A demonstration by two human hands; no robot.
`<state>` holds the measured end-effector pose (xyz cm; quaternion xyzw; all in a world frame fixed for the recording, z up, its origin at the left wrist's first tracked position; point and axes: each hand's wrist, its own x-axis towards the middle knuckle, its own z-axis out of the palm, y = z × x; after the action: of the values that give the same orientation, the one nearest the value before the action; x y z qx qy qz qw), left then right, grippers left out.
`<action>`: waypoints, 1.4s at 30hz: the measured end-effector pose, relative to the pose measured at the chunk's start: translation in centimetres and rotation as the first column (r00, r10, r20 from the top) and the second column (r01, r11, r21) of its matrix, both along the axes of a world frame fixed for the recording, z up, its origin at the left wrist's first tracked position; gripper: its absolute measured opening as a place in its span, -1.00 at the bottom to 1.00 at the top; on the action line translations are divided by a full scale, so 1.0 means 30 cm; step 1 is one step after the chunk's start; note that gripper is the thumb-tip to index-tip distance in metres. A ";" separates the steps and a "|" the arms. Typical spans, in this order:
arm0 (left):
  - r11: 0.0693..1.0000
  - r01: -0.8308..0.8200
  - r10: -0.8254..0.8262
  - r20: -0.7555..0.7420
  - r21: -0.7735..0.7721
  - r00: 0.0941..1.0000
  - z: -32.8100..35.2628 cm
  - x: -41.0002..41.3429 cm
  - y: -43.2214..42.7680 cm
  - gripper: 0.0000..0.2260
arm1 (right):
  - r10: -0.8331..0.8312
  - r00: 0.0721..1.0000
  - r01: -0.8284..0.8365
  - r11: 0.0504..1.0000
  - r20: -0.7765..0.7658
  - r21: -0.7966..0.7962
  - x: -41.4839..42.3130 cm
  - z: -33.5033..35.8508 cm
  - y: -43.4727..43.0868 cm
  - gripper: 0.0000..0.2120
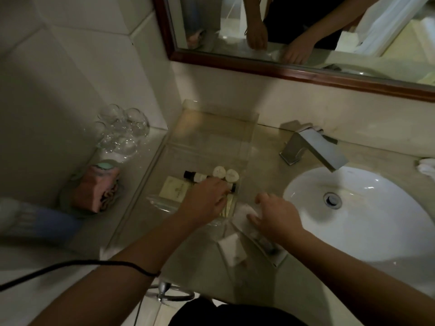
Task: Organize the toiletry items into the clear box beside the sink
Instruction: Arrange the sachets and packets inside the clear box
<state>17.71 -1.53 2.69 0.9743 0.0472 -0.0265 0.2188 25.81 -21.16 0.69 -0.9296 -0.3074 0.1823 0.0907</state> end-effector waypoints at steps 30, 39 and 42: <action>0.978 -0.206 0.187 -0.358 -0.015 0.915 -0.010 -0.210 -0.165 -0.63 | -0.065 0.926 0.200 0.920 -0.371 0.338 -0.009 0.096 -0.055 -0.73; 0.960 -0.278 0.265 -0.347 0.011 0.900 0.127 -0.141 0.152 -0.68 | -0.118 0.845 0.352 0.856 -0.521 0.378 -0.001 0.140 0.114 -0.81; 0.963 -0.265 0.237 -0.329 -0.044 0.914 0.115 -0.107 0.199 -0.65 | -0.145 0.812 0.414 0.826 -0.565 0.383 0.004 0.152 0.155 -0.81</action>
<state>14.51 4.43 6.13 0.9322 0.2057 -0.1580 0.2523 25.94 -16.52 5.24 -0.8285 -0.1626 0.3231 0.4276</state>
